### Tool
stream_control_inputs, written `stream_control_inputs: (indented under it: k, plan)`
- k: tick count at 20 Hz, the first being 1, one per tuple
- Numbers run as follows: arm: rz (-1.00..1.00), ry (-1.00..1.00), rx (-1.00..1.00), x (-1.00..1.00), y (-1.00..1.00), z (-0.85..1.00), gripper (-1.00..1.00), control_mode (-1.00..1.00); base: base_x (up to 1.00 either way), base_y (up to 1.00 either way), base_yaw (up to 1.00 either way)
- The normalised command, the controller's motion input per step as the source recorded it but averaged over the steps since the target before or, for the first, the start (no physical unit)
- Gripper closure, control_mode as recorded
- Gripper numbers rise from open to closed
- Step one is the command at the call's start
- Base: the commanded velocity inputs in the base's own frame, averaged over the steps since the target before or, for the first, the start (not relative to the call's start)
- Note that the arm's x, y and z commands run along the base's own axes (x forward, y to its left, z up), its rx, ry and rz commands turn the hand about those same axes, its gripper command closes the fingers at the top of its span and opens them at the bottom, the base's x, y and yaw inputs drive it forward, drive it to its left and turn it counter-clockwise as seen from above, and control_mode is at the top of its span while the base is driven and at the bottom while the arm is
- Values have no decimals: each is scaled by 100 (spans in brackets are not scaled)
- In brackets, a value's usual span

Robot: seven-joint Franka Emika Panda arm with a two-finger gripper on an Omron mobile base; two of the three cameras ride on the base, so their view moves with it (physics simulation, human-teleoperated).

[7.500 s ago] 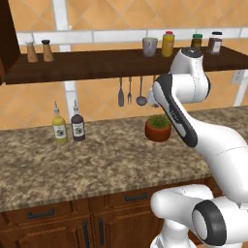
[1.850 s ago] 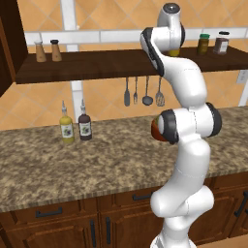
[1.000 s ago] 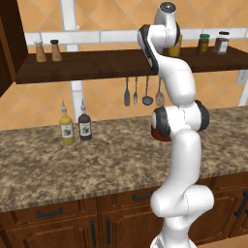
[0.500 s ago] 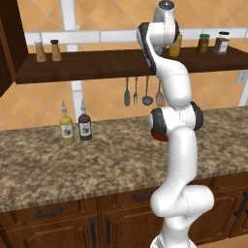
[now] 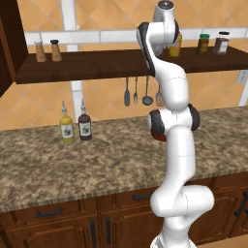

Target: Gather all objects into one cabinet and sort the glasses and bowls to opposite sides.

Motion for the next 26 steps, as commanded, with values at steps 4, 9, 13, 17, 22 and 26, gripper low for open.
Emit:
stream_control_inputs:
  k: [4, 9, 13, 17, 22, 26]
  plan:
    - [0, 3, -5, 0, 0, -12, 100, -100, 0, 0, 0]
    - [0, 0, 0, 0, 0, -1, 100, -100, 0, 0, 0]
    - [0, 16, -2, 0, 0, -8, 100, -100, 0, 0, 0]
    - [0, 43, 0, -90, -2, 44, 100, -100, 0, 0, 0]
    - [0, 27, 1, -95, 0, 94, 100, -100, 0, 0, 0]
    - [0, 14, 0, -90, 0, 32, 100, -100, 0, 0, 0]
